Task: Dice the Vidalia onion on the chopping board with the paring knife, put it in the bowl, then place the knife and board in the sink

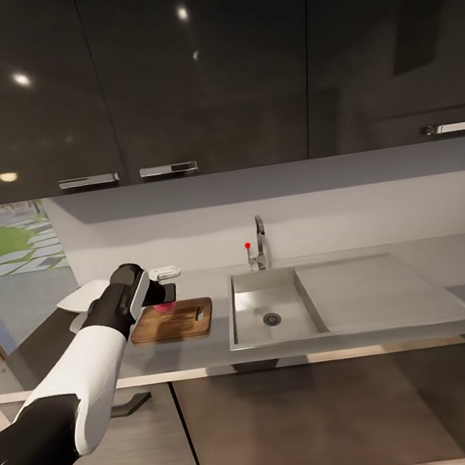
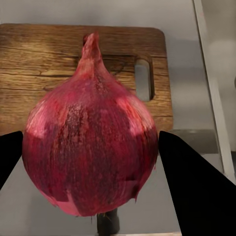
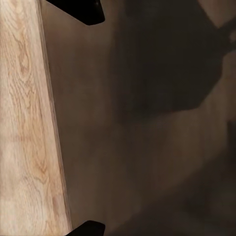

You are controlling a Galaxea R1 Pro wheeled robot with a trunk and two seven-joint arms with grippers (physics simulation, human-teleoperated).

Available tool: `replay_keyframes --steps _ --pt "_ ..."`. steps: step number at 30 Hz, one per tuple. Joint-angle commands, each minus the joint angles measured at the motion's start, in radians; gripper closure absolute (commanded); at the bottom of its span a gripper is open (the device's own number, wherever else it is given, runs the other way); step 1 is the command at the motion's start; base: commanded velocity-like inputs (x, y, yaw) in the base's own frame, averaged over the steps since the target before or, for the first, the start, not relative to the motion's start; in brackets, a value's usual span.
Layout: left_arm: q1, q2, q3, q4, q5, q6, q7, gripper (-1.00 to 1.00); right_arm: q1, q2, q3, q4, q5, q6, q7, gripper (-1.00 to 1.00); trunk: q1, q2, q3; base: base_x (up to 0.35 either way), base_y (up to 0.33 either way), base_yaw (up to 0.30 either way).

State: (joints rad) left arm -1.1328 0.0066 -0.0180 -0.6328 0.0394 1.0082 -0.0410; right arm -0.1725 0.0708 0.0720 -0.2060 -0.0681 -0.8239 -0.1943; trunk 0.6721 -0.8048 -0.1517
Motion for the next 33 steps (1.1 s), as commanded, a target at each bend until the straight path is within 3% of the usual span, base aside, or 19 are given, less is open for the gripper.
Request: replay_keyframes --steps 1,33 --pt "-0.001 0.001 -0.002 0.003 0.004 0.004 0.000 1.00 -0.001 0.000 0.008 0.000 -0.007 -0.003 -0.004 -1.00 0.000 -0.001 -0.002 0.000 0.000 0.000" --pt "-0.001 0.001 0.000 0.033 0.000 0.000 0.000 1.00 -0.001 0.001 0.008 0.000 -0.007 -0.003 -0.004 -1.00 0.000 -0.001 -0.002 0.020 0.001 0.000"
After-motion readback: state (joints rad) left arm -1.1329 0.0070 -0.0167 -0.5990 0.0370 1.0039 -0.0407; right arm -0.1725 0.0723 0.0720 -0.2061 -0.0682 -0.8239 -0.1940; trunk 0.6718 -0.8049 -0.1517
